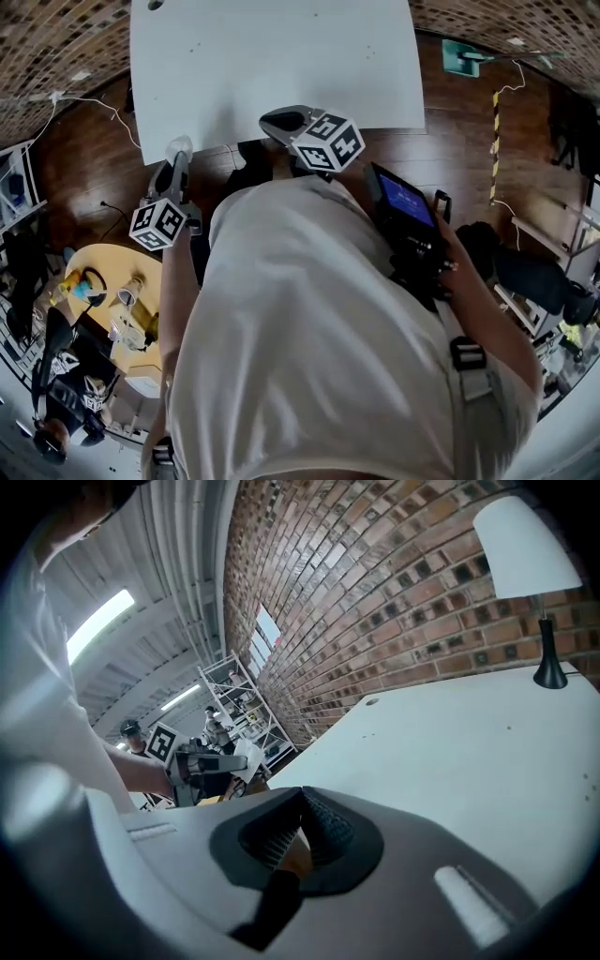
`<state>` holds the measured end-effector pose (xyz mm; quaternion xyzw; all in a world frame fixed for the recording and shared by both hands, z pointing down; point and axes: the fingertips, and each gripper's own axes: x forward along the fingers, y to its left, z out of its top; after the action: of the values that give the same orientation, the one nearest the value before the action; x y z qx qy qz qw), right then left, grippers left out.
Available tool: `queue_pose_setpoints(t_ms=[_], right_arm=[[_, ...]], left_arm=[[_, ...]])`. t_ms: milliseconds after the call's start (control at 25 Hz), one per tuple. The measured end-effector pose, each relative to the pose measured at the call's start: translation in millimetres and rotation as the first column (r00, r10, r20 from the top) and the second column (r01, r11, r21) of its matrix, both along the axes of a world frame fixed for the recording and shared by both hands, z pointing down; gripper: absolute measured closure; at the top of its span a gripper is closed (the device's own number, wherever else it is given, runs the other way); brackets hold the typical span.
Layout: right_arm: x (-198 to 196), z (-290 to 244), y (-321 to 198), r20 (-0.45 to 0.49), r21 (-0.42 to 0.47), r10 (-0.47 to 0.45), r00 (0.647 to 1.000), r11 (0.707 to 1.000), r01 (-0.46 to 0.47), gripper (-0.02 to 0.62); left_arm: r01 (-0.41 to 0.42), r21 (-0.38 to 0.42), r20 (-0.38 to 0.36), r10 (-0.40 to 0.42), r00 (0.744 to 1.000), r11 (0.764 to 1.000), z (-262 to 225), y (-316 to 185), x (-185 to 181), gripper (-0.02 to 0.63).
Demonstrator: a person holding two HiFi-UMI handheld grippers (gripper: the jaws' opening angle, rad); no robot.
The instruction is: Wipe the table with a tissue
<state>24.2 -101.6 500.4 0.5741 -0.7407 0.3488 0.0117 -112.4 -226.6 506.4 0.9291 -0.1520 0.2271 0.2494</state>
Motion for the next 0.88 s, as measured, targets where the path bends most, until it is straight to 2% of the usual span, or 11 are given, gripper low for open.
queue_pose_setpoints(t_ms=[200,400,680,880], right_arm=[[30,3,-16,-0.017,-0.024,0.096,0.995,0.995,-0.096,0.588],[43,-4,-49,-0.035,-0.027,0.192,0.981,0.981,-0.193,0.588],[49,-4,-82,-0.058,-0.062,0.252,0.966,0.965,-0.255,0.588],[43,-2,-107,-0.077,-0.075,0.257,0.963,0.962,-0.262,0.588]], left_arm=[[-0.120,0.007,0.021,0.120,0.993,0.993,16,-26,42,0.546],[-0.190,0.001,0.046,0.190,0.981,0.982,29,-67,56,0.546],[-0.171,-0.019,0.110,0.172,0.979,0.985,52,-129,43,0.545],[-0.133,-0.032,0.144,0.136,0.980,0.991,67,-160,30,0.546]])
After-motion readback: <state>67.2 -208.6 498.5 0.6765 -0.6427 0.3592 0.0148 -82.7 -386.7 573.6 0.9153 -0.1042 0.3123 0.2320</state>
